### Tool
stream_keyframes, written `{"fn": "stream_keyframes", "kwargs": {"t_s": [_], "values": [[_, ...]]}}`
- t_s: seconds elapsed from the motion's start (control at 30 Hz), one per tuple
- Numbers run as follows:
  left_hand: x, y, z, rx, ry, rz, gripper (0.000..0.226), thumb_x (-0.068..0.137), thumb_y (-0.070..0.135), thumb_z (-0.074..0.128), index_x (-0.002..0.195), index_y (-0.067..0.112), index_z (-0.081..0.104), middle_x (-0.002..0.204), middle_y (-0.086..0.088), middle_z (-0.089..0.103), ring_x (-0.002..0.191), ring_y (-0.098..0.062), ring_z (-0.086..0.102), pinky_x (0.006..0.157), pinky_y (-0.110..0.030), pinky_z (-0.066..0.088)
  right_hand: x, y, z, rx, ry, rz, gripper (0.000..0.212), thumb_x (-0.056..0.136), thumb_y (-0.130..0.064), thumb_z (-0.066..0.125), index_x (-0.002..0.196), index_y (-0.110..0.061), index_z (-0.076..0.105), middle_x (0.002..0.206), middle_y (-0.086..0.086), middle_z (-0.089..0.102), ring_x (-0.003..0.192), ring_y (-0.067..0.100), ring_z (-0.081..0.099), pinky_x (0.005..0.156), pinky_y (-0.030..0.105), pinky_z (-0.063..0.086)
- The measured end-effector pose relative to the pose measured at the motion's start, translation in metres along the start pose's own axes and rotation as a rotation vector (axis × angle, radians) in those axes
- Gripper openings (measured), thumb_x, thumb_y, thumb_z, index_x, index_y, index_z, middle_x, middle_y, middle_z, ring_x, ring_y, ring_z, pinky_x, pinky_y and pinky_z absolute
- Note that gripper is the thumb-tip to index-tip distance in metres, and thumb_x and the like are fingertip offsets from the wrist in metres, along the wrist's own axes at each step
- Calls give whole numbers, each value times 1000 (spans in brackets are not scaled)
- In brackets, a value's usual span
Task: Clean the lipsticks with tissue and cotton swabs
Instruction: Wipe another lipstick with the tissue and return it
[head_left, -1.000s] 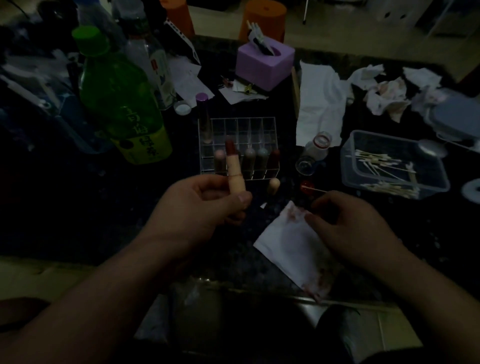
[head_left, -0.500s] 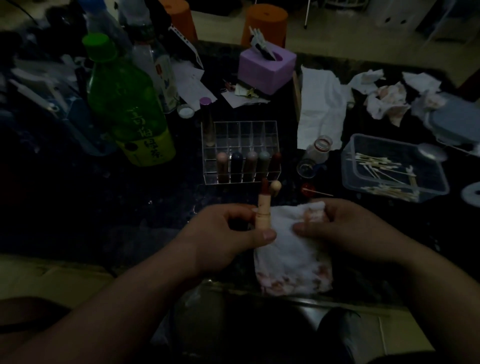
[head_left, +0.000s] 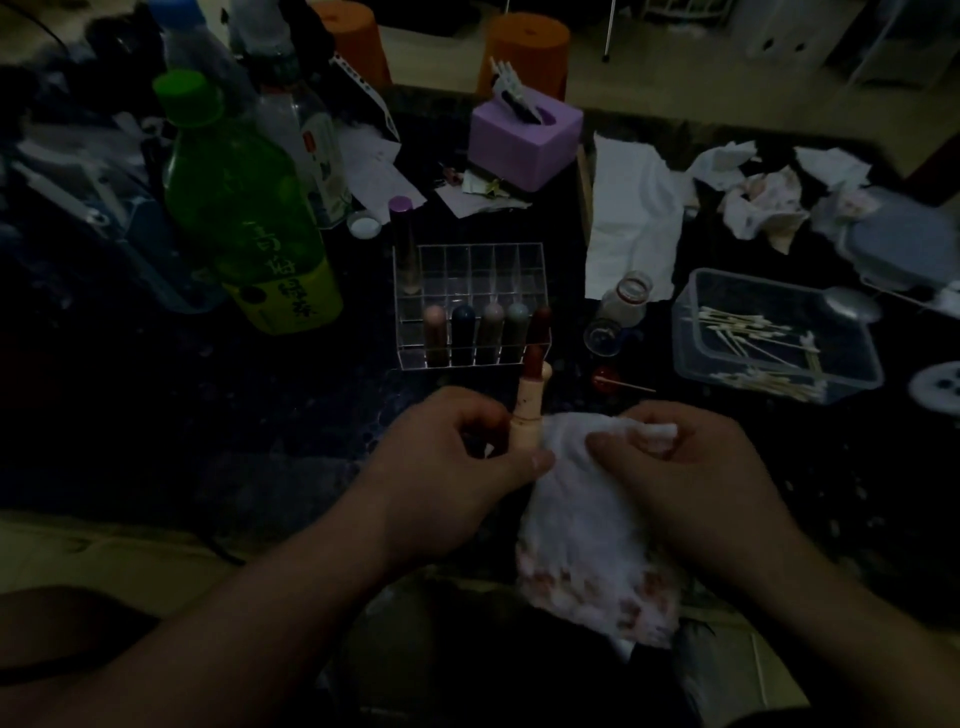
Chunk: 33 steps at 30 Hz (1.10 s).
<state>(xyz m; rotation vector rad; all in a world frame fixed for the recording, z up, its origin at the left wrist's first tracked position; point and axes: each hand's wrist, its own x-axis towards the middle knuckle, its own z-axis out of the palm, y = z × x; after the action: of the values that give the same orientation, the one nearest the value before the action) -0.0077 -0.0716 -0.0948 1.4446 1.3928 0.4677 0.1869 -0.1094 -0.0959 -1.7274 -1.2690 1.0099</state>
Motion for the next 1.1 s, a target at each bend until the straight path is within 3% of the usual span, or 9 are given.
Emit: {"fn": "stream_keyframes", "kwargs": {"t_s": [0.2, 0.33, 0.47, 0.57, 0.63, 0.67, 0.8, 0.93, 1.1], "values": [[-3, 14, 3, -249, -150, 27, 12, 83, 12, 78, 93, 9, 73, 82, -7, 77, 72, -22, 74, 66, -31, 61, -3, -15, 8, 128, -11, -64, 14, 89, -11, 68, 77, -7, 73, 73, 11, 73, 71, 29, 70, 64, 37, 55], [-3, 16, 1, -359, -174, 66, 12, 82, 8, 76, 94, 4, 74, 81, -8, 77, 71, -20, 74, 67, -27, 59, -10, -19, 11, 372, -57, -22, 16, 87, -18, 64, 83, -5, 74, 80, 18, 73, 74, 29, 71, 64, 31, 56], [-2, 13, -1, -443, -179, 68, 21, 79, 14, 77, 97, 3, 75, 87, -10, 77, 73, -23, 72, 70, -31, 57, -16, -18, 9, 527, -134, 12, 10, 84, -23, 73, 90, -23, 80, 91, 10, 77, 85, 23, 74, 70, 26, 57], [-4, 14, -6, -462, -201, 81, 18, 81, 8, 76, 97, 1, 75, 86, -7, 77, 70, -16, 72, 67, -24, 55, -17, -15, 1, 656, -233, 46, 42, 69, -42, 80, 106, -25, 76, 107, 1, 75, 99, 16, 71, 82, 26, 57], [-6, 17, -9, -450, -212, 97, 18, 80, 6, 76, 97, 2, 75, 86, -5, 78, 70, -12, 73, 65, -19, 54, -16, -22, -3, 954, -333, 247, 68, 63, -55, 80, 103, -1, 72, 112, 23, 70, 103, 36, 68, 83, 42, 58], [-7, 18, -11, -434, -222, 105, 20, 79, 7, 77, 98, 3, 75, 88, -5, 78, 73, -12, 74, 66, -19, 55, -14, -24, -5, 996, -371, 289, 65, 69, -56, 72, 94, 4, 73, 104, 30, 69, 96, 40, 69, 77, 44, 59], [-9, 19, -12, -348, -268, 127, 22, 75, 12, 80, 96, 7, 77, 88, -4, 78, 80, -18, 76, 73, -27, 59, -4, -29, -13, 728, -386, 221, 11, 67, -12, 67, 69, -7, 76, 70, 15, 71, 61, 21, 69, 53, 25, 55], [-11, 21, -13, -341, -288, 127, 26, 70, 14, 80, 94, 5, 76, 83, -8, 78, 75, -22, 76, 71, -28, 61, -2, -32, -11, 588, -449, 84, 22, 63, 4, 71, 70, -14, 79, 73, 8, 74, 64, 14, 71, 57, 19, 54], [-13, 22, -15, -321, -321, 130, 17, 72, 9, 81, 88, 10, 77, 79, -7, 77, 72, -18, 75, 67, -24, 58, -1, -35, -10, 446, -421, -68, 24, 67, -8, 68, 53, -28, 75, 59, -5, 70, 52, 4, 65, 51, 14, 49]]}}
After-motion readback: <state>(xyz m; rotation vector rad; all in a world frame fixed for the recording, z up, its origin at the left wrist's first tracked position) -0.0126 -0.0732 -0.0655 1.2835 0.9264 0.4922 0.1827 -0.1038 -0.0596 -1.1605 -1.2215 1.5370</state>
